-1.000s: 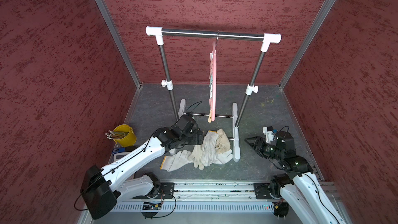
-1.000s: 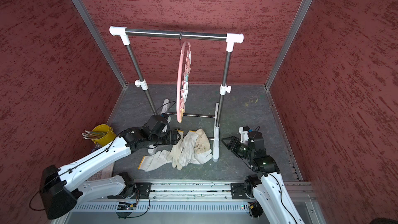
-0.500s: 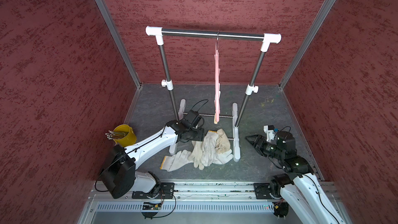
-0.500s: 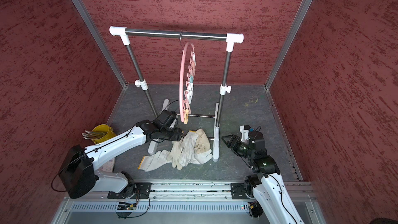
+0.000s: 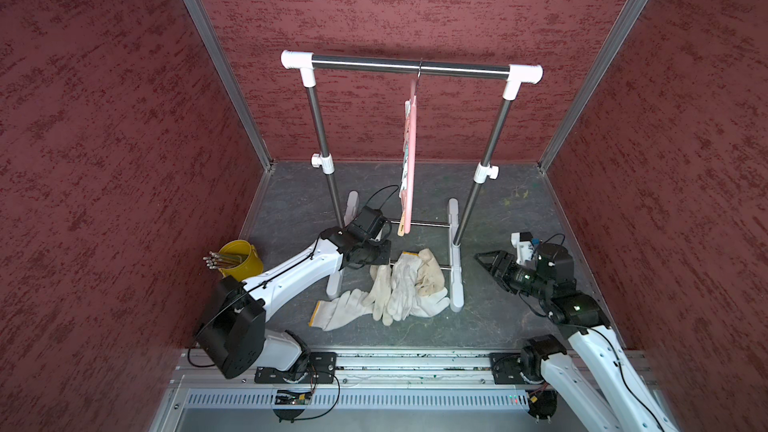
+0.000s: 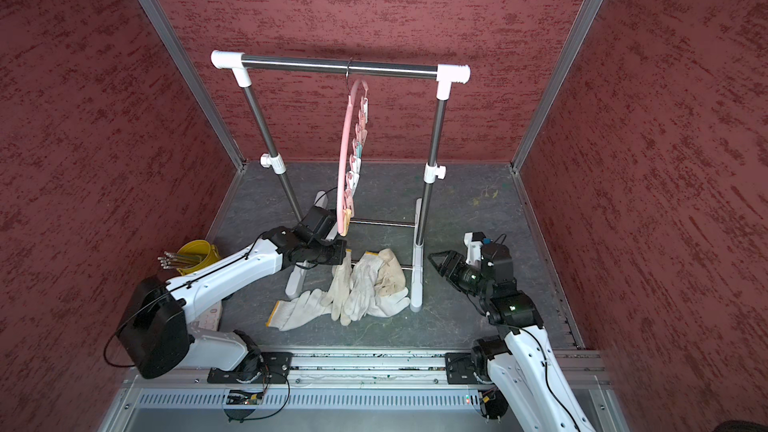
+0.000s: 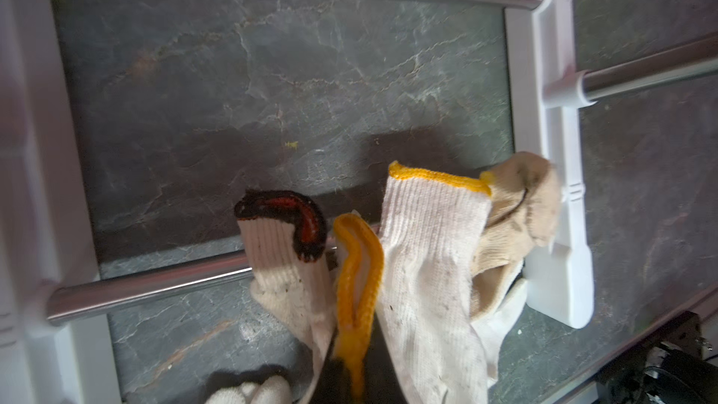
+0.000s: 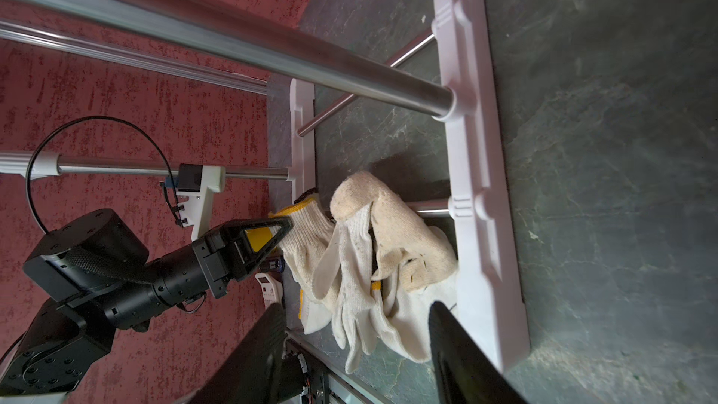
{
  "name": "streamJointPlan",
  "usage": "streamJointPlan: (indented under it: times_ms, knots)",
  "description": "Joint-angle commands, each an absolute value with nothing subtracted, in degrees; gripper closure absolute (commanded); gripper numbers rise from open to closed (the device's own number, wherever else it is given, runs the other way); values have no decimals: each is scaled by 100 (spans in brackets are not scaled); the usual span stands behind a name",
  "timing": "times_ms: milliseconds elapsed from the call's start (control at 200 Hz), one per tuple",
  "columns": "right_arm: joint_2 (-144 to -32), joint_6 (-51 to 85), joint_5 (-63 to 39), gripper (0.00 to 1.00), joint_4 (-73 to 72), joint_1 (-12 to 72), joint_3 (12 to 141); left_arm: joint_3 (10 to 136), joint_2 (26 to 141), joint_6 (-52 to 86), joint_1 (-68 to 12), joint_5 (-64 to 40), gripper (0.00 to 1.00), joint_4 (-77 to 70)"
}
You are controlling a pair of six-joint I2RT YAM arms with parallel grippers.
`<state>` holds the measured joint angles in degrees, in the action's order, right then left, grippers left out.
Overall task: Clip the gloves onto a hanger to dry
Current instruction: Pick up the glove from the center of the board.
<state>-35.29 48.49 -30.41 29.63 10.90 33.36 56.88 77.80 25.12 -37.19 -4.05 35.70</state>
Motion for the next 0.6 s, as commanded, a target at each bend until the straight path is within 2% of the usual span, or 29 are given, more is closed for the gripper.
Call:
streamJointPlan:
  times_ms: [0,200,326,596]
  knots:
    - [-3739,4172,-3124,41,3323,1140,4064,5601,7046,2626,-3718,-257,100,3645]
    - [-4203,3255,-3359,45,4240,1134,5411,5725,5735,2692,-3779,-359,100,3768]
    - [-4336,3141,-2859,47,4656,1135,6082,6268,5323,2540,-3787,-91,100,3934]
    - [-4632,3855,-1542,49,4658,1128,6666,8714,6589,2156,-3814,815,100,4634]
